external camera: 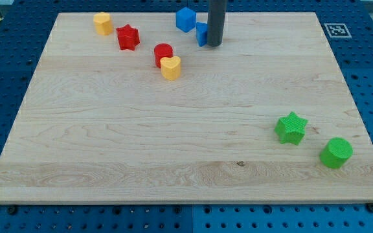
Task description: Move the blue triangle to the top center
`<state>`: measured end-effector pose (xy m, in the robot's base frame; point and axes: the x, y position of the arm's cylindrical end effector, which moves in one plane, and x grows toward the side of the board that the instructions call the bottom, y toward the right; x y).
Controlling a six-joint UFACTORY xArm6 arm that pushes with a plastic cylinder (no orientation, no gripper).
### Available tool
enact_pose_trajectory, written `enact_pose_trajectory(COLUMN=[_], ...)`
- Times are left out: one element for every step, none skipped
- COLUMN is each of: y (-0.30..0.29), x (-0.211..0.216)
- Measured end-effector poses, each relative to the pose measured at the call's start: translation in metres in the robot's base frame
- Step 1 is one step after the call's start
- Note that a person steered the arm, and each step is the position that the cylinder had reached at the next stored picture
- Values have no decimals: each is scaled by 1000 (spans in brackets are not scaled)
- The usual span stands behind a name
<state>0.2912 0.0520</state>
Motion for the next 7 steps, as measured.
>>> enact_pose_trajectory(y=[0,0,-6,-19,-26,-28,-33], x=[0,11,13,13,13,7,-13])
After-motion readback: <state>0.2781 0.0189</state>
